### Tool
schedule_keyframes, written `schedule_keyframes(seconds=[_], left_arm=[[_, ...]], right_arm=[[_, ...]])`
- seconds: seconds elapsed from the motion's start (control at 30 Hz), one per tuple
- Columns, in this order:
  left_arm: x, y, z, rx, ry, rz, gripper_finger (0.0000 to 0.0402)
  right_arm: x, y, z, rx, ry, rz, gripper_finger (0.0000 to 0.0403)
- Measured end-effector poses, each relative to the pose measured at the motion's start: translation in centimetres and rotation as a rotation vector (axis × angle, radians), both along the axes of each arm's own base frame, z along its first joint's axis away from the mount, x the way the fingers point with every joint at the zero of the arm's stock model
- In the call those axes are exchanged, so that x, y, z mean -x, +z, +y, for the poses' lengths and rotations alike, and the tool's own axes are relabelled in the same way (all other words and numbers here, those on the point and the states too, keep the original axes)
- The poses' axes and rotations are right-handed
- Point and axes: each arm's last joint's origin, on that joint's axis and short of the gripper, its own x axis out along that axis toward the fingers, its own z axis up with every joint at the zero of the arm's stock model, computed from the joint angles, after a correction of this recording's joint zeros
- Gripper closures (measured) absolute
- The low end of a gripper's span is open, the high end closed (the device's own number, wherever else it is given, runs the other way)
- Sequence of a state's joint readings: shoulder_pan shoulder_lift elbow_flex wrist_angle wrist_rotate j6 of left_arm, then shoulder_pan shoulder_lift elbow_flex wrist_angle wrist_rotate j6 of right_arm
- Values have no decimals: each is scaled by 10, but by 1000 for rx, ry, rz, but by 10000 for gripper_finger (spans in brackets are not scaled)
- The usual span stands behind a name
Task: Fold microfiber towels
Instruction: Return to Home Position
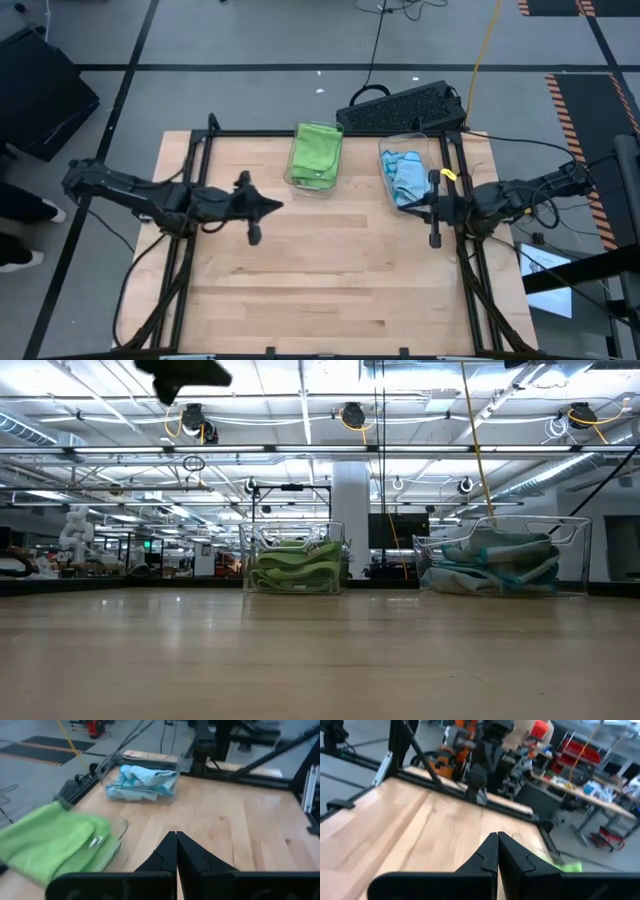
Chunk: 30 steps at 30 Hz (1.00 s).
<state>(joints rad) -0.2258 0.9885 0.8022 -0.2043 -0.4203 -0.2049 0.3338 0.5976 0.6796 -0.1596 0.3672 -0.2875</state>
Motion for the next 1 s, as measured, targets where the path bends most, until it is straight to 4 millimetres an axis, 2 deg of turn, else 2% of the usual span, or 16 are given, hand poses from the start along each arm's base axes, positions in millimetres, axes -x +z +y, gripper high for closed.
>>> schedule_keyframes(seconds=[0.23,0.3,0.5,0.8,1.0], left_arm=[[38,-33,13,0,27,41,397],[42,-38,15,-12,27,45,397],[51,-50,18,105,84,30,397],[64,-72,18,141,77,-29,397],[70,-84,19,191,123,74,396]], right_arm=[[1,-10,-3,-75,-93,43,403],[1,-17,-3,-84,-95,46,403],[5,-49,-4,-107,-108,80,403],[15,-88,-8,-159,-100,-25,403],[22,-114,-10,-177,-87,-136,403]])
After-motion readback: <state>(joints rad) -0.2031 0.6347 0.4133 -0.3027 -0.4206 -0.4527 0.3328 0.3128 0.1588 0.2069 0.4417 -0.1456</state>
